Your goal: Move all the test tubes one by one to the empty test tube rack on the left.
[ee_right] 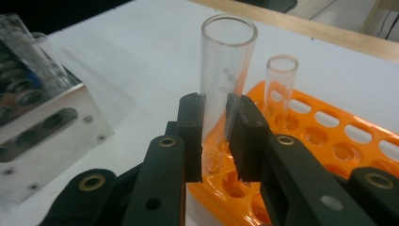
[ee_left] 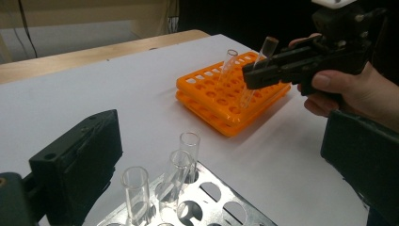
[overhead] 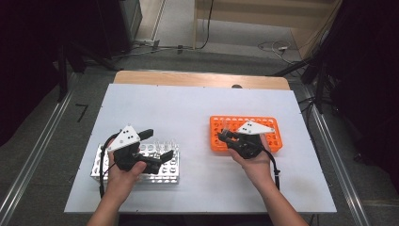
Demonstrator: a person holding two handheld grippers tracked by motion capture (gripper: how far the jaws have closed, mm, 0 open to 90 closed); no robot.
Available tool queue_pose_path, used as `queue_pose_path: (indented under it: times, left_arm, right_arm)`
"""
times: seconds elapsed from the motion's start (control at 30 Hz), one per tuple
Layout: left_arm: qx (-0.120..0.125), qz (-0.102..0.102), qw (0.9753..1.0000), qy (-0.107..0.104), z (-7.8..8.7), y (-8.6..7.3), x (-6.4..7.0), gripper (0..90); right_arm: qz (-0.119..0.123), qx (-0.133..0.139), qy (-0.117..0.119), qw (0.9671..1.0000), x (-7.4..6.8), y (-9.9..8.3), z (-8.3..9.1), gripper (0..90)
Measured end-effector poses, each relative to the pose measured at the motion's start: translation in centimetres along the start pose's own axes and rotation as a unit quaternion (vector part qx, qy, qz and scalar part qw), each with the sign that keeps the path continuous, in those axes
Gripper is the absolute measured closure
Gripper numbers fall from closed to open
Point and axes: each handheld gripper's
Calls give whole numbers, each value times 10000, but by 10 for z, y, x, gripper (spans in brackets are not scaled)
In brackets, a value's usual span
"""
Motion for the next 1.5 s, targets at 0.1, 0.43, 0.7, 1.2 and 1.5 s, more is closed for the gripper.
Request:
queue_pose_path:
  times: [0.1, 0.43, 0.7, 1.2, 1.5]
  left_arm:
    - [-4, -6, 10000, -6, -1, 0, 2, 0]
    - [29, -53, 9998, -180, -6, 3, 12, 0]
    - [5, -135, 9988, -479, -14, 6, 27, 12]
    - [-75, -230, 9944, -1033, -31, 9, 54, 194]
    - [22, -413, 9894, -1389, -35, 10, 68, 462]
  right_arm:
    - [31, 48, 101, 9999, -2, 3, 11, 737]
    - [158, 68, 443, 9989, -17, 4, 45, 737]
    - [265, -77, 838, 9961, -39, -3, 54, 737]
    - [546, -317, 1285, 9897, -69, -8, 46, 737]
    - [730, -410, 1414, 9864, -84, -8, 41, 737]
Point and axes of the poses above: each handheld gripper's, and its own axes: z roughly backward along the jaws, y roughly out of its top, x roughly to its right, and after that the axes turned 3 degrees about -z, right-handed
